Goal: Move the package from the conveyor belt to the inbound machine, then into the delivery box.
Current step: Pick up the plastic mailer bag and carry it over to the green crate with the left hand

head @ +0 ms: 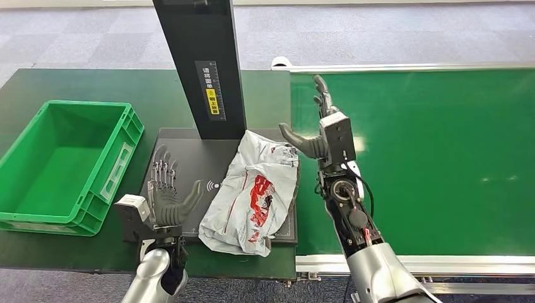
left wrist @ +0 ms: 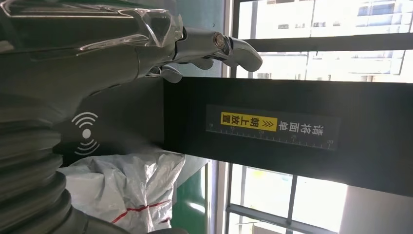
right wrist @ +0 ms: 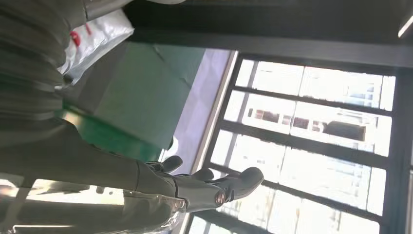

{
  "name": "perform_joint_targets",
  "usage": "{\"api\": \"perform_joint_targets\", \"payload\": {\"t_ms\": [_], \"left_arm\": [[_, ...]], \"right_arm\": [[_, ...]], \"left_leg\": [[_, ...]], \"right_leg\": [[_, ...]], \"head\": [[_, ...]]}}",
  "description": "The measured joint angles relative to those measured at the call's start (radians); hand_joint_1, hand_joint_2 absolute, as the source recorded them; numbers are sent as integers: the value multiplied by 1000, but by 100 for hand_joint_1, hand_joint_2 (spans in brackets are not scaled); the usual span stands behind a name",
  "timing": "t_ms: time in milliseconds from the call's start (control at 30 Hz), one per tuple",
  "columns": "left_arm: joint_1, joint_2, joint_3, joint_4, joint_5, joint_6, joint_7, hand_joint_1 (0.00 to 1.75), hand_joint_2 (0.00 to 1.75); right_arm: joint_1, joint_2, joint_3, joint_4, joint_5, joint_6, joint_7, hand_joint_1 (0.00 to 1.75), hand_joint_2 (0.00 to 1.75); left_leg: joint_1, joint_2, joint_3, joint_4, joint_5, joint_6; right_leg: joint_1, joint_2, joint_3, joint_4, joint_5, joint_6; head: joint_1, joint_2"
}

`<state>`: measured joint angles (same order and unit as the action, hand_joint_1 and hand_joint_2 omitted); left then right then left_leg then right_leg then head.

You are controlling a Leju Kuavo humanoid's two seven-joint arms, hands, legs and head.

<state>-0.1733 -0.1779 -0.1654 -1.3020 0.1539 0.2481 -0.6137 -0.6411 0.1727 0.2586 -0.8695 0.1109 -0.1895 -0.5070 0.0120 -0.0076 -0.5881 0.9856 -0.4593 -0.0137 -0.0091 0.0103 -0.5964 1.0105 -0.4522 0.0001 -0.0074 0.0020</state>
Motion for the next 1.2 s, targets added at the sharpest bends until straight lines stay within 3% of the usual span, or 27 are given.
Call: {"api": "perform_joint_targets", "payload": {"t_ms": [100,267,433,567,700,1200], "left_arm": [[11,2,6,-21,-4,-4,7,0,175],[28,1,12,-48,-44,-15,28,0,175],[36,-1,16,-58,-79,-33,42,0,175],[39,-5,15,-60,-100,-53,43,0,175],[34,-8,9,-55,-132,-67,49,0,175],[-11,-19,-11,3,-225,-92,121,0,175]], "right_arm": [[42,-9,1,-61,36,-34,8,0,175],[130,-17,2,-164,245,-196,51,0,175],[269,-17,-45,-287,222,-230,24,0,175],[339,-17,-88,-343,206,-209,39,0,175],[368,-17,-126,-346,192,-119,125,0,175],[375,-17,-222,-223,109,15,236,0,175]], "left_leg": [[0,0,0,0,0,0],[0,-1,1,0,0,0],[0,-1,0,0,0,0],[0,-1,0,0,0,0],[0,0,1,0,0,0],[0,0,0,0,0,0]], "right_leg": [[0,0,0,0,0,0],[0,0,1,0,0,0],[0,0,0,0,0,0],[0,0,0,0,0,0],[0,0,1,0,0,0],[0,0,0,0,0,0]], "head": [[0,0],[0,0],[0,0],[0,0],[0,0],[0,0]]}}
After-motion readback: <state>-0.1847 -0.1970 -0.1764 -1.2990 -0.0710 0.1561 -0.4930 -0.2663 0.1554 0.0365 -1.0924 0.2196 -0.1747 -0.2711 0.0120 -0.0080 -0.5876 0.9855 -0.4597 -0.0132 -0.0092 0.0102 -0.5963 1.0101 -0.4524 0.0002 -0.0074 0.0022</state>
